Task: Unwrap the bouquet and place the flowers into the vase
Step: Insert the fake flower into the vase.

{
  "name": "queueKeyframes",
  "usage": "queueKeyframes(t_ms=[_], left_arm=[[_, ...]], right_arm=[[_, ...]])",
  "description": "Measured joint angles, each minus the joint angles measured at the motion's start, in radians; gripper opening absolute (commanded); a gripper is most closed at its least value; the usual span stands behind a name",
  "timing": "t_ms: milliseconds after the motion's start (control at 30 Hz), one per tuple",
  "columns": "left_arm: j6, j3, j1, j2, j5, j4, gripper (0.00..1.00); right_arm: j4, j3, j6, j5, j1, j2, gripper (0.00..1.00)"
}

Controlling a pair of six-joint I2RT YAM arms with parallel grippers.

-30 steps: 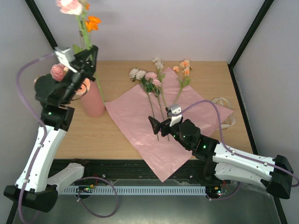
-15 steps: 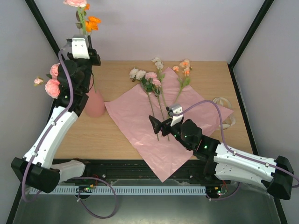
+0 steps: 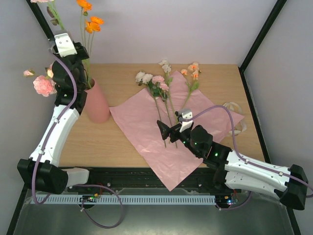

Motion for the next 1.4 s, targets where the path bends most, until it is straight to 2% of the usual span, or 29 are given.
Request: queueKeyframes(t_ms=[233, 800, 1400], left_arm=[[-0.002, -0.023, 0.003, 0.014, -0.006, 0.103, 0.02], [0.101, -0.154, 0.008, 0.032, -0.006, 0.363, 0.02], [0.158, -0.124, 0.009, 0.074, -0.027, 0.359, 0.03]], right_arm=[[0.000, 0.000, 0.000, 0.003, 0.000, 0.000, 0.99], [0.000, 0.000, 0.000, 0.006, 0.000, 0.000, 0.99], [0.000, 0.000, -0.001, 0.015, 0.000, 0.000, 0.99]])
